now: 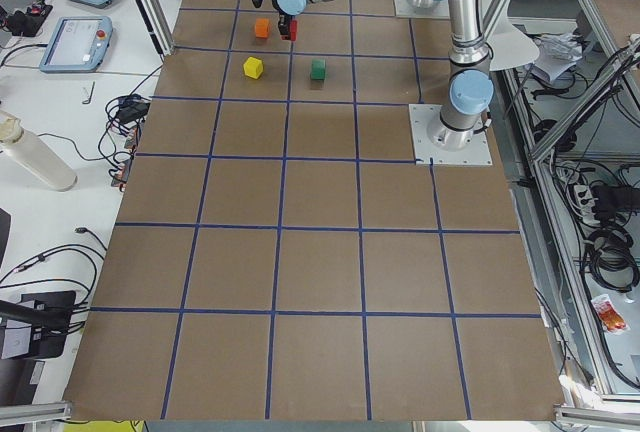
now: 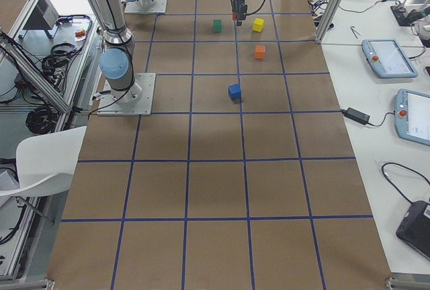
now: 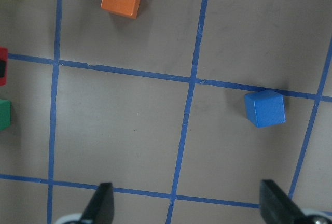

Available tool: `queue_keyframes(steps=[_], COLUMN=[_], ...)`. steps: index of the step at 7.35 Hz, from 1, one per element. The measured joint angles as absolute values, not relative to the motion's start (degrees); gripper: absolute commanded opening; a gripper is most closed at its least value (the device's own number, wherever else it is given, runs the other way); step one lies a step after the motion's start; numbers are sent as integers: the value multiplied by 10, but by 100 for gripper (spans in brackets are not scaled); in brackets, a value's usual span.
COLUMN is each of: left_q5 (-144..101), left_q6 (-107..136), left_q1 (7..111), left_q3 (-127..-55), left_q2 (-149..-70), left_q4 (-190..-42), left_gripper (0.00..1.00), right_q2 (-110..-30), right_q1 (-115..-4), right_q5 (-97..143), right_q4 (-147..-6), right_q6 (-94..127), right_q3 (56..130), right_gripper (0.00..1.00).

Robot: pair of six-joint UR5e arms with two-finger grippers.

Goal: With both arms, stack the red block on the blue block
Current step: 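Lift the red cube and carry it toward the center of the table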

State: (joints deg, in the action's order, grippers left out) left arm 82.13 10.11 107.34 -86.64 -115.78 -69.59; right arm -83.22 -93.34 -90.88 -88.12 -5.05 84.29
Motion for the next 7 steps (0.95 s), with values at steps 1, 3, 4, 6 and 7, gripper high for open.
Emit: queue_keyframes(steps=[1,3,4,6,7], left_q5=[821,826,827,827,827], left_q6=[116,138,144,150,157], left_q1=[1095,1128,1140,1165,1170], left_q3=[-836,-805,-801,-807,-812], left_q2=[-1189,-1238,-1252,-1265,-1267], left_q4=[-693,-691,-691,-695,-697], left_gripper=[11,21,21,59,75], right_q2=[-832,-832,-832,-831,-831], right_q1=[-933,-933,-933,-933,-933], right_q5=[-909,-910,-910,-909,-909], right_q4=[-882,-882,-881,-883,-884], right_q6=[-51,-51,-51,-51,-51], right_q3=[843,843,843,843,843], right_gripper=[100,100,100,100,100])
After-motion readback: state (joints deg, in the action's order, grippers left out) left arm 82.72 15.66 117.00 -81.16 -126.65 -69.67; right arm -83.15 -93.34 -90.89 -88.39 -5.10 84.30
